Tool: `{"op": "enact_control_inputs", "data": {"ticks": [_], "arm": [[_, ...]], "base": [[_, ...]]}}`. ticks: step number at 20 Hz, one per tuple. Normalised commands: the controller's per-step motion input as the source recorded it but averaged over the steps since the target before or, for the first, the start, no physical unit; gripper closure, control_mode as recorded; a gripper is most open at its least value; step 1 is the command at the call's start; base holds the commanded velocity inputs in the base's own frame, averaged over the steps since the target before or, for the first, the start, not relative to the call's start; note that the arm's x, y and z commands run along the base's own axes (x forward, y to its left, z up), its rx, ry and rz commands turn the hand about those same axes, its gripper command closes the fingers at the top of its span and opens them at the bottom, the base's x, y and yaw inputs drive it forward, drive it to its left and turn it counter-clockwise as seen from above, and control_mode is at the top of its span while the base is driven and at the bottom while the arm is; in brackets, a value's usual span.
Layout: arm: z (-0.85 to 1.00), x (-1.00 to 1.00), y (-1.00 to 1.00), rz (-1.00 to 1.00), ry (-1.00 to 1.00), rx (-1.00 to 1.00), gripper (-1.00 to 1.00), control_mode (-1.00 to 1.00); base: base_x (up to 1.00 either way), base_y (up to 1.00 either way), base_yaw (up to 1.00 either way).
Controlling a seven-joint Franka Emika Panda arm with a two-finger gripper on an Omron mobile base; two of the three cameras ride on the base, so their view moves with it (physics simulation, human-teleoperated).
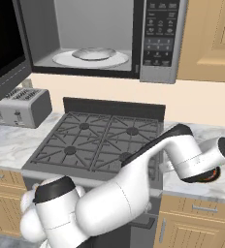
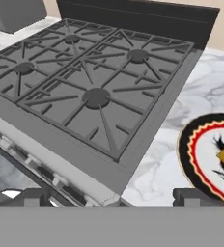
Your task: Pick the cheese from the counter and place it in the microwave. Then turn on the microwave.
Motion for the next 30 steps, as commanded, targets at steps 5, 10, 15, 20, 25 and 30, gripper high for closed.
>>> {"op": "enact_control_inputs", "data": {"ticks": [5,10,15,20,25,30], "arm": [[-0.20,0.00,-0.19,0.21,0.01,0.00,-1.00,-1.00],[-0.15,0.00,-0.03,0.16,0.00,0.00,-1.00,-1.00],[-0.16,0.00,0.00,0.13,0.00,-0.01,-1.00,-1.00],[-0.06,0.12,0.00,0.05,0.00,-0.01,-1.00,-1.00],[-0.01,0.09,0.00,-0.02,0.00,-0.02,-1.00,-1.00],[-0.15,0.00,0.00,-0.10,-0.03,-0.06,-1.00,-1.00]], "base": [[0.00,0.00,0.00],[0.00,0.00,0.00],[0.00,0.00,0.00],[0.00,0.00,0.00],[0.00,0.00,0.00],[0.00,0.00,0.00]]}}
